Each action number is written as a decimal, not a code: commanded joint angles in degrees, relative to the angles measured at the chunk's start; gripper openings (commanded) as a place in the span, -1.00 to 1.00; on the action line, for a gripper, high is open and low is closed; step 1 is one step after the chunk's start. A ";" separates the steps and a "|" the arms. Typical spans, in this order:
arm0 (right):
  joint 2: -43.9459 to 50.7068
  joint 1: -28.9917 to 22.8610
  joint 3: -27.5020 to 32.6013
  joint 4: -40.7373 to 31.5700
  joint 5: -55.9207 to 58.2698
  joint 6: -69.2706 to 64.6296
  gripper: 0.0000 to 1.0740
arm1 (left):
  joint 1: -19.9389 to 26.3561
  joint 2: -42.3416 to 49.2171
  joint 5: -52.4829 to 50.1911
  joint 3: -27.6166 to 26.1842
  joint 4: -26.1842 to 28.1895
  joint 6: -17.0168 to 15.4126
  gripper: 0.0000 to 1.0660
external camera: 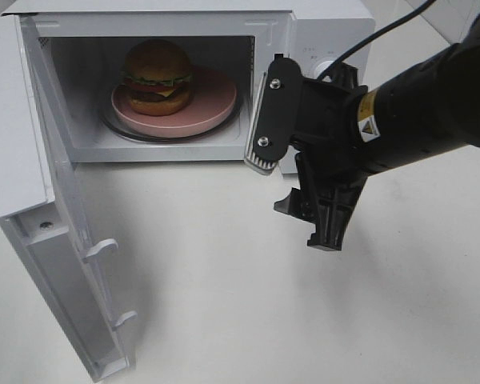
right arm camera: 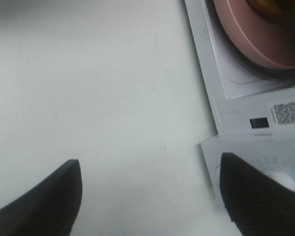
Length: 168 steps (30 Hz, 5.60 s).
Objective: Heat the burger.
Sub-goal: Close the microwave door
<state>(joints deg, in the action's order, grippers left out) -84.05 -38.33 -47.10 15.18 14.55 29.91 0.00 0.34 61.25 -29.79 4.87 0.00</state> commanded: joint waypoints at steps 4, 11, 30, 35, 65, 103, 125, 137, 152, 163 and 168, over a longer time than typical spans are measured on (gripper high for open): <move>6.13 -0.06 3.09 -0.17 5.96 -10.60 0.42 | 0.06 0.86 0.06 0.11 -0.11 0.00 0.83; 12.89 -0.06 3.90 -0.23 18.45 -26.41 0.42 | 0.06 0.86 0.06 0.11 -0.11 0.00 0.83; 35.35 -0.06 3.90 -2.86 44.69 -40.91 0.42 | 0.06 0.86 0.06 0.11 -0.11 0.00 0.83; 40.45 -0.06 3.90 -2.86 47.27 -40.91 0.42 | 0.06 0.86 0.06 0.11 -0.11 0.00 0.83; 71.56 25.61 14.73 -9.22 41.77 -35.18 0.42 | 0.06 0.86 0.06 0.11 -0.11 0.00 0.83; 85.83 36.10 18.51 -11.34 42.34 -32.26 0.40 | 0.06 0.86 0.06 0.11 -0.11 0.00 0.83; 85.83 36.10 18.51 -11.34 42.34 -32.26 0.40 | 0.06 0.86 0.06 0.11 -0.11 0.00 0.83; 85.83 36.10 18.51 -11.34 42.34 -32.26 0.40 | 0.06 0.86 0.06 0.11 0.11 0.00 0.83; 85.83 36.10 18.51 -11.34 42.34 -32.26 0.40 | 0.06 0.23 -0.29 -0.11 0.17 0.00 0.58; 85.83 36.10 18.51 -11.34 42.34 -32.26 0.40 | 0.06 -7.56 -5.67 -1.55 0.46 0.00 -0.10; 85.83 36.10 18.51 -11.34 42.34 -32.26 0.40 | 0.06 -12.72 -12.38 -1.43 0.34 0.00 -0.58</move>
<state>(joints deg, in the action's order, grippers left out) 0.23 -2.58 -28.65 4.01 57.01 -2.86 0.00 -11.97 51.11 -30.88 5.10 0.00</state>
